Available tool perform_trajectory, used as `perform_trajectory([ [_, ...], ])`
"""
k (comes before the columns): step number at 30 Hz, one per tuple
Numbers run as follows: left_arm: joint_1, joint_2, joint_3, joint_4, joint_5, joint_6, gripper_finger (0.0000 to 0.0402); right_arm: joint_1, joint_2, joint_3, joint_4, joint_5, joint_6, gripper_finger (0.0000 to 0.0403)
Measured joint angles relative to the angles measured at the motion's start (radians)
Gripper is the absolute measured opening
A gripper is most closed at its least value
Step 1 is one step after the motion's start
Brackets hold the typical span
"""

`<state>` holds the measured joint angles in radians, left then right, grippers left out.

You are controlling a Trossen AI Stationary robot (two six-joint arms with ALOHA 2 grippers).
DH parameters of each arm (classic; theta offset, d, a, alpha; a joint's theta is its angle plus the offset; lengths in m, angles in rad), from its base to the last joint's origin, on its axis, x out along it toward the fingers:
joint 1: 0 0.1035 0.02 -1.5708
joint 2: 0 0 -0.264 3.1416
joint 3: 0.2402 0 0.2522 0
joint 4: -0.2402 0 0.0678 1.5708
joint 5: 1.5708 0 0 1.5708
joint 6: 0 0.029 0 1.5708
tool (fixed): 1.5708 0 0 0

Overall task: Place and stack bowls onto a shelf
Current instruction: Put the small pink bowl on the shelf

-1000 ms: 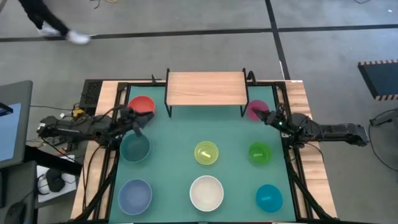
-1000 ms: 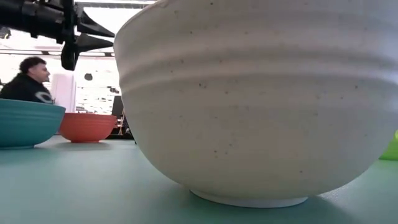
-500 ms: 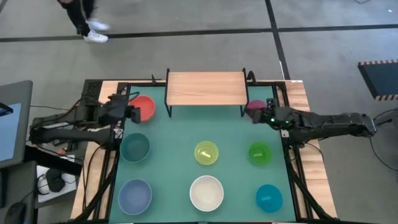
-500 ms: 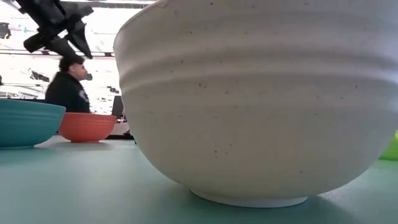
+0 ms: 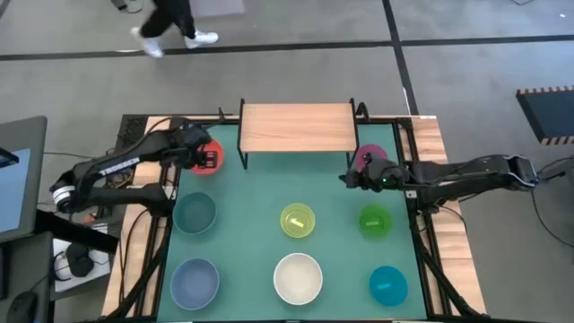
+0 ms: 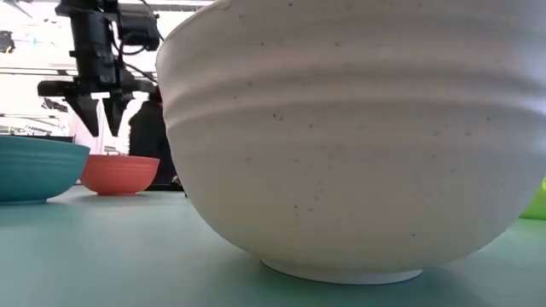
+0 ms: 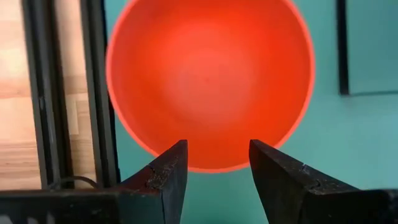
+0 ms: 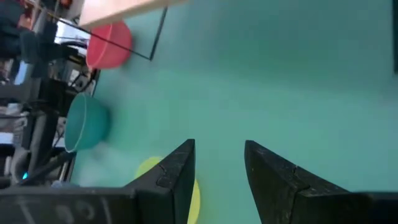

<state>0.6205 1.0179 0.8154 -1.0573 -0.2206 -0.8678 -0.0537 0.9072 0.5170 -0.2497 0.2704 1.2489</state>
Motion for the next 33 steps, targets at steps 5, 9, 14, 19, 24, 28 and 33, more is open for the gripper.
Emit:
perform_trajectory([
  [5,0.033,0.048,0.024,0.042,0.128,0.122,0.0156,0.005,0.049,0.000,-0.038,-0.003,0.034,0.0164],
  [9,0.019,0.049,0.061,0.092,0.191,0.165,0.0156,-0.059,0.070,0.000,-0.113,0.010,0.045,0.0164],
  [14,-0.002,0.034,0.166,0.089,0.182,0.219,0.0156,-0.172,0.037,0.010,-0.256,-0.004,0.015,0.0164],
  [19,-0.036,0.033,0.287,0.091,0.135,0.266,0.0155,-0.252,0.007,0.105,-0.595,0.053,-0.025,0.0164],
  [24,-0.061,0.033,0.323,0.139,0.064,0.285,0.0155,-0.347,0.018,0.150,-0.773,0.138,-0.039,0.0163],
  [28,-0.062,0.046,0.323,0.157,0.056,0.285,0.0155,-0.471,0.068,0.098,-0.753,0.133,-0.035,0.0152],
  [33,-0.062,0.080,0.323,0.160,0.055,0.285,0.0155,-0.655,0.140,0.047,-0.650,0.102,-0.097,0.0136],
])
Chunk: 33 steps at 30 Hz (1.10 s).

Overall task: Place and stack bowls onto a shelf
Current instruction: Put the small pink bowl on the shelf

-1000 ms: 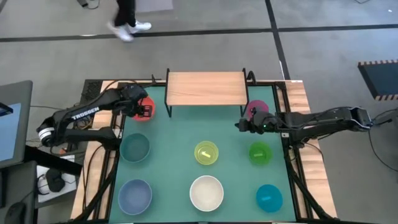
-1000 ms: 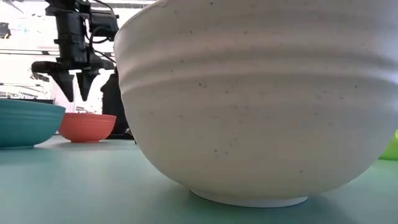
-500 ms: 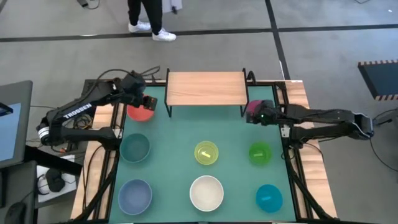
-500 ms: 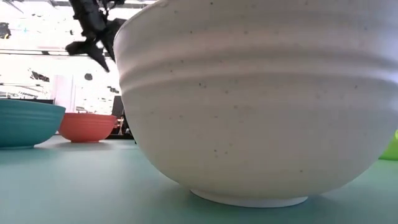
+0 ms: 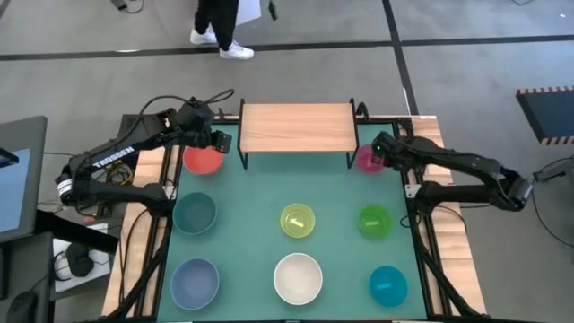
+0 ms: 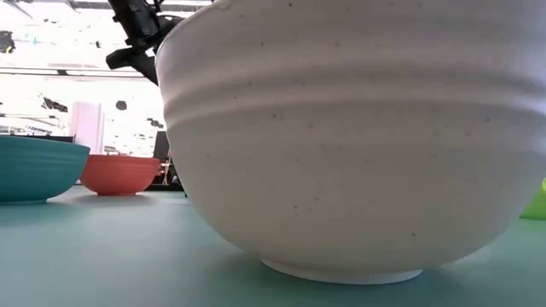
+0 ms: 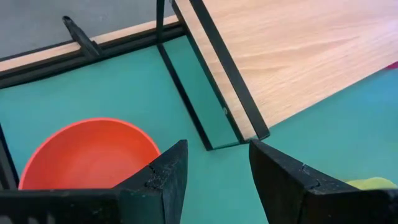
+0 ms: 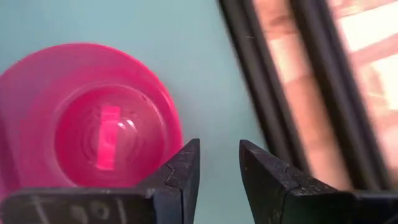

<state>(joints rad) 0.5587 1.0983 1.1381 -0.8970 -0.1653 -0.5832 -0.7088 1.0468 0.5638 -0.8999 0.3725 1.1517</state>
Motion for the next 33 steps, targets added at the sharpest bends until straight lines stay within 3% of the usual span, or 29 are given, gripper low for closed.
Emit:
perform_trajectory([
  [6,0.000,0.017,0.000,0.005,0.007,0.004,0.0155,-0.092,0.042,-0.013,0.127,-0.079,-0.123,0.0134],
  [12,0.000,0.016,0.000,0.021,0.026,-0.012,0.0155,-0.090,0.029,-0.013,0.133,-0.133,-0.116,0.0134],
  [17,-0.009,0.016,0.000,0.024,0.024,-0.012,0.0155,-0.044,-0.036,-0.013,0.135,-0.127,-0.061,0.0134],
  [24,-0.009,0.016,0.000,0.040,0.019,-0.012,0.0155,-0.036,-0.032,-0.013,0.163,-0.116,-0.060,0.0134],
  [33,-0.009,0.016,-0.001,0.059,0.016,-0.010,0.0155,-0.018,0.092,-0.012,0.241,-0.091,-0.086,0.0134],
])
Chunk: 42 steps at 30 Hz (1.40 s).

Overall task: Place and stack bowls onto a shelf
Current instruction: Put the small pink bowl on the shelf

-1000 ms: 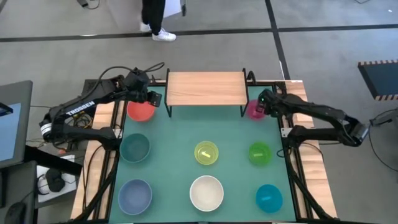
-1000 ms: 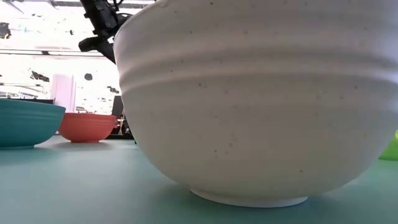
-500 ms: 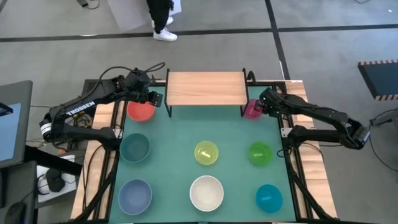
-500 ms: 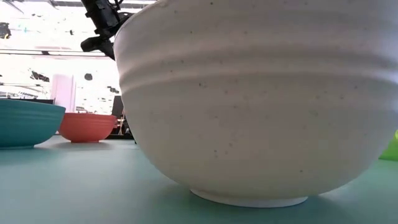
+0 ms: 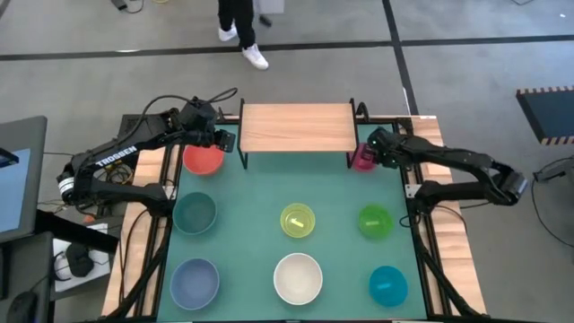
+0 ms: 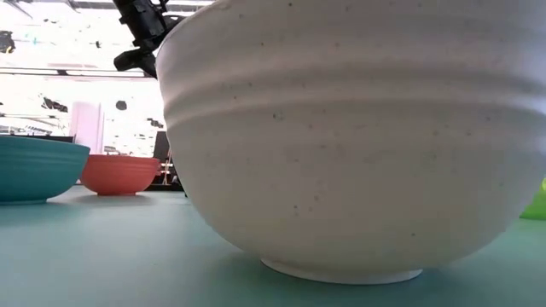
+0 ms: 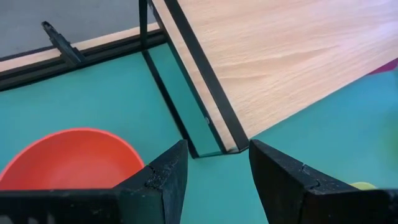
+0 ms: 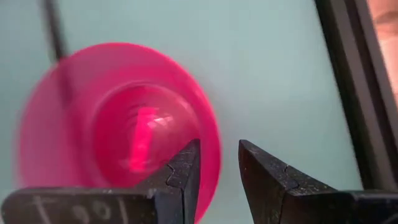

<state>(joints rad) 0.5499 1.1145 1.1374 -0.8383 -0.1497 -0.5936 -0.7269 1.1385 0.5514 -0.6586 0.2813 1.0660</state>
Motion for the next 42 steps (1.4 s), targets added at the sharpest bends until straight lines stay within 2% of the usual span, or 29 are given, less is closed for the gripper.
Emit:
perform_trajectory([
  [5,0.000,0.000,0.000,-0.001,-0.020,0.003,0.0155,-0.014,0.111,0.000,0.062,0.014,-0.084,0.0112],
  [11,-0.046,0.000,0.000,-0.001,-0.020,-0.006,0.0155,-0.015,0.150,0.003,0.073,0.021,-0.166,0.0025],
  [15,-0.091,0.000,0.000,-0.002,-0.021,-0.018,0.0155,-0.015,0.081,0.001,0.037,0.033,-0.169,0.0024],
  [22,-0.164,0.000,0.000,-0.003,-0.058,-0.060,0.0155,-0.014,-0.152,0.053,-0.075,0.119,-0.152,0.0024],
  [26,-0.195,0.000,0.000,-0.001,-0.087,-0.079,0.0155,-0.014,-0.250,0.126,-0.024,0.159,-0.201,0.0024],
  [29,-0.210,0.000,0.000,0.001,-0.111,-0.093,0.0155,-0.016,-0.261,0.183,0.090,0.180,-0.299,0.0024],
  [34,-0.217,0.000,0.000,0.051,-0.129,-0.101,0.0155,-0.011,-0.162,0.299,0.268,0.107,-0.467,0.0024],
  [42,-0.239,0.000,0.000,0.125,-0.126,-0.111,0.0155,-0.015,0.098,0.486,0.258,0.070,-0.611,0.0024],
])
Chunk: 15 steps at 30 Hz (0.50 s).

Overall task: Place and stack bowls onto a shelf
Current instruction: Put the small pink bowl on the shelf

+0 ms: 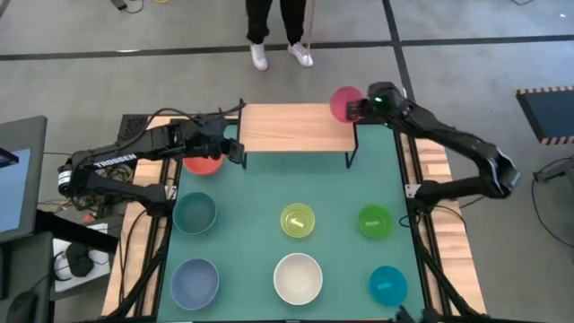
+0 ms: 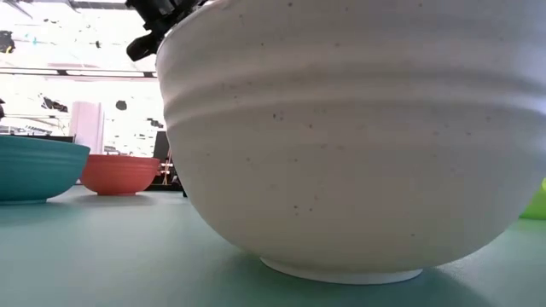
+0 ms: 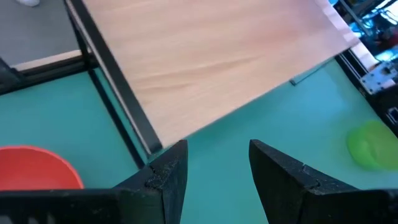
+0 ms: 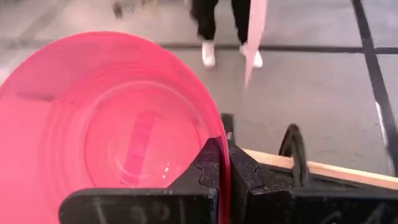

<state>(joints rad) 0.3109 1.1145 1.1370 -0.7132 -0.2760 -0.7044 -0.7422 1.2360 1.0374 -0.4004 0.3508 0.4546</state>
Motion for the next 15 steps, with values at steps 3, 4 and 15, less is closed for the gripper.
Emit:
perform_trajectory([
  [3,-0.018,0.000,0.000,-0.001,-0.001,-0.012,0.0155,0.003,0.090,0.062,-0.010,-0.061,-0.015,0.0026],
  [4,-0.025,0.000,0.000,-0.002,-0.004,-0.016,0.0155,0.003,0.113,0.083,-0.016,-0.072,-0.016,0.0030],
  [15,-0.083,0.000,0.000,-0.010,-0.049,-0.049,0.0155,0.000,0.284,0.221,-0.135,-0.095,-0.045,0.0040],
])
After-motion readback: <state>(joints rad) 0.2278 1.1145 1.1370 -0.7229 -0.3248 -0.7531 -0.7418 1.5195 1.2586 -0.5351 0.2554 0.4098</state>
